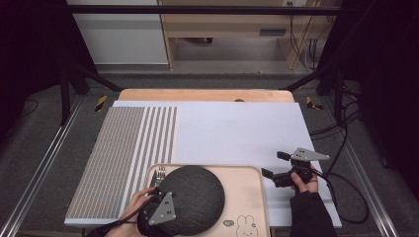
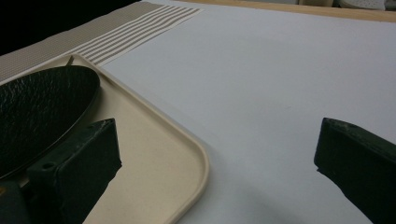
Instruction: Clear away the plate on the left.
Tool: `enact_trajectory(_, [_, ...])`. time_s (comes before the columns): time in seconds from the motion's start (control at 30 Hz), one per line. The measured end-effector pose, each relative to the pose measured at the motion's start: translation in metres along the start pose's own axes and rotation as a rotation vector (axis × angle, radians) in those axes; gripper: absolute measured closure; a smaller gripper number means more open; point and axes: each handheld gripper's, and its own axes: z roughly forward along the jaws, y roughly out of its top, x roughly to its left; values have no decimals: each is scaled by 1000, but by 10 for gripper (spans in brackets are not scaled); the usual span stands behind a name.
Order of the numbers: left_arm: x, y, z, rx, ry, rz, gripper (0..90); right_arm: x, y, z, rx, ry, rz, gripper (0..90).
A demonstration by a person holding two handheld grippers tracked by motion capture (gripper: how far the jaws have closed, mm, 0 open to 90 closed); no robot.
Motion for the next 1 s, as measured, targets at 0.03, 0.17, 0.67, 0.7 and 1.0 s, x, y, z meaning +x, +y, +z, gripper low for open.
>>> enact_trajectory(0.03, [4, -1, -1, -5, 4, -14, 79, 0, 0, 0, 0, 0, 0, 5])
enact_trajectory(0.17, [20, -9, -8, -47, 24, -95, 71, 0, 0, 0, 0, -1, 1, 5])
enact_trajectory(0.67, [73, -56, -26, -179, 181, -336, 57, 0, 0, 0, 1, -3, 2, 5])
enact_trajectory(0.7, [76, -60, -27, -191, 189, -352, 56, 0, 0, 0, 1, -3, 4, 5])
enact_trajectory(1.0, [98, -96, -35, -281, 253, -474, 50, -1, 0, -1, -1, -6, 4, 5])
